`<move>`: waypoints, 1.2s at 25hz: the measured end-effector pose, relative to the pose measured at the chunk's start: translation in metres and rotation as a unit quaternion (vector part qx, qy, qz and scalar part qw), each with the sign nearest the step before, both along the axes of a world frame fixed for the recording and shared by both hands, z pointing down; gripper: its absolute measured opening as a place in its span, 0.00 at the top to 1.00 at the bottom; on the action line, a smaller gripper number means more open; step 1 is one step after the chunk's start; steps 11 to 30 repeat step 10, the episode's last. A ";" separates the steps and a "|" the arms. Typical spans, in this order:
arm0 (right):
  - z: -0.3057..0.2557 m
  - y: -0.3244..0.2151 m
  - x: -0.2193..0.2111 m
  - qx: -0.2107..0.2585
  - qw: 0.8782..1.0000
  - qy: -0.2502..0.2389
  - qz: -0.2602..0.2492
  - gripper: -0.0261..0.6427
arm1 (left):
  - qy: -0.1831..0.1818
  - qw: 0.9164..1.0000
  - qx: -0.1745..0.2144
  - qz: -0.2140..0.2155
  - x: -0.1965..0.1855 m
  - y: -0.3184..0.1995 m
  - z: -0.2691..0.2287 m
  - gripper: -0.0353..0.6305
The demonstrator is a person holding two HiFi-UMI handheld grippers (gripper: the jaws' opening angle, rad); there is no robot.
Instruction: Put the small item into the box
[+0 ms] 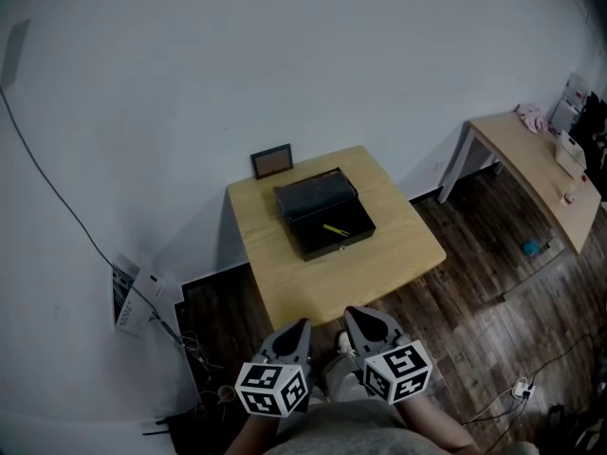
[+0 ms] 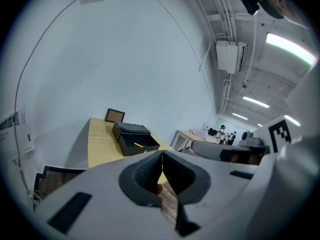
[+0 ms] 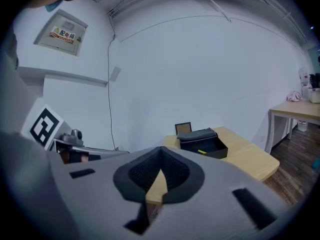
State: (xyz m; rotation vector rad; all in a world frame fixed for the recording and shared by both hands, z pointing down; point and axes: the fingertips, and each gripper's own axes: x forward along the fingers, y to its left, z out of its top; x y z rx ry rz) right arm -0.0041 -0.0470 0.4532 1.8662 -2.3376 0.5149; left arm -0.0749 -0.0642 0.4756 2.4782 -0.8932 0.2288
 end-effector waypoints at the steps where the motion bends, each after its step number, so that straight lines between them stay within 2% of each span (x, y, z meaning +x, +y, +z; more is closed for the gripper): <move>1: 0.000 0.000 0.001 0.003 1.000 0.002 0.002 0.96 | 0.001 1.000 0.000 0.000 0.000 0.000 0.000 0.94; 30: -0.007 -0.003 -0.001 0.016 1.000 -0.008 -0.002 0.96 | 0.003 1.000 0.001 0.003 0.000 -0.003 -0.002 0.94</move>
